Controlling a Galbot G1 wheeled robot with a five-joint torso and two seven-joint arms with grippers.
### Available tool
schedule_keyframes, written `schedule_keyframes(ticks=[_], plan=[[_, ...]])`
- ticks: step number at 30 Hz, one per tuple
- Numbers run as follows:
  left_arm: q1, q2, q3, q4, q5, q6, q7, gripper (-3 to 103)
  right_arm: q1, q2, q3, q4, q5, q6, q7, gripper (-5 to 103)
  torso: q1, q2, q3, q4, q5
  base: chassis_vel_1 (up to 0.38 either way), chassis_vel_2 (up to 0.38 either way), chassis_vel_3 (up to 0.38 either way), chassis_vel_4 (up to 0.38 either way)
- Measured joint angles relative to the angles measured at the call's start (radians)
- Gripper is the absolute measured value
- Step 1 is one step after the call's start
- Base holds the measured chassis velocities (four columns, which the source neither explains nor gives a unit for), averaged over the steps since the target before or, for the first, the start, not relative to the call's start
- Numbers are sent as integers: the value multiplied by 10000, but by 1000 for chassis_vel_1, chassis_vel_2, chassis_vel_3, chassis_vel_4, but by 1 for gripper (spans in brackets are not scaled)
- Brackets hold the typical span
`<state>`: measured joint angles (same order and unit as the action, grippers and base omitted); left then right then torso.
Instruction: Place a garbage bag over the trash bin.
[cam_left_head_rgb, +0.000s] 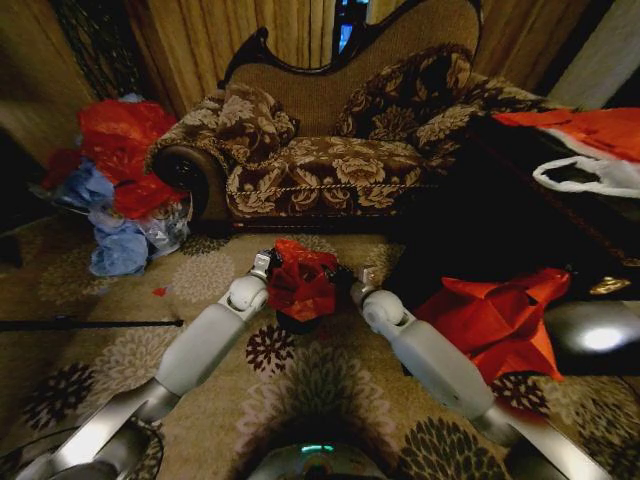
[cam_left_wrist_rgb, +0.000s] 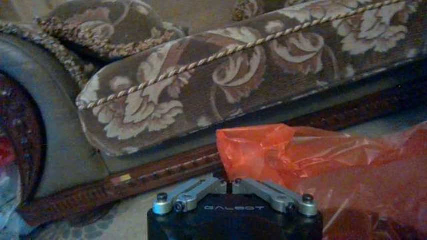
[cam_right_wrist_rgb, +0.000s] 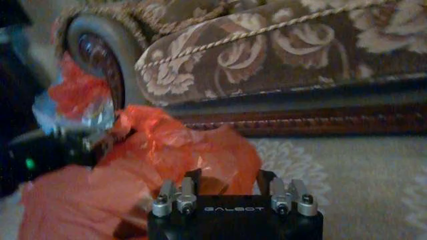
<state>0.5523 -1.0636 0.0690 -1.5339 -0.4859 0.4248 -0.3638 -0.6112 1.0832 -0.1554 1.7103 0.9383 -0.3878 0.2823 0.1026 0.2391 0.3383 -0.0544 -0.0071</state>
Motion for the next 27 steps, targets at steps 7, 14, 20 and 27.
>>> schedule_keyframes(ticks=[7,14,20,27], plan=[[-7,-62,0,15,-130,4,-227,0,-751,-62,750,1338,3127,-606,2145,76,-1,0,0,0,-1,0,0,0,0],[-52,-145,4,137,-129,-6,-226,0,-1853,33,1431,2205,5388,-907,3789,96,0,1,0,0,0,0,0,0,0],[-111,-261,8,250,-104,-68,-207,0,-2861,326,1687,2202,5602,-858,3950,100,0,2,1,-2,-1,0,0,0,0],[-135,-315,8,346,-66,-195,-161,0,-3018,976,1767,1726,5854,-364,3911,100,1,2,1,0,-2,0,0,0,0]])
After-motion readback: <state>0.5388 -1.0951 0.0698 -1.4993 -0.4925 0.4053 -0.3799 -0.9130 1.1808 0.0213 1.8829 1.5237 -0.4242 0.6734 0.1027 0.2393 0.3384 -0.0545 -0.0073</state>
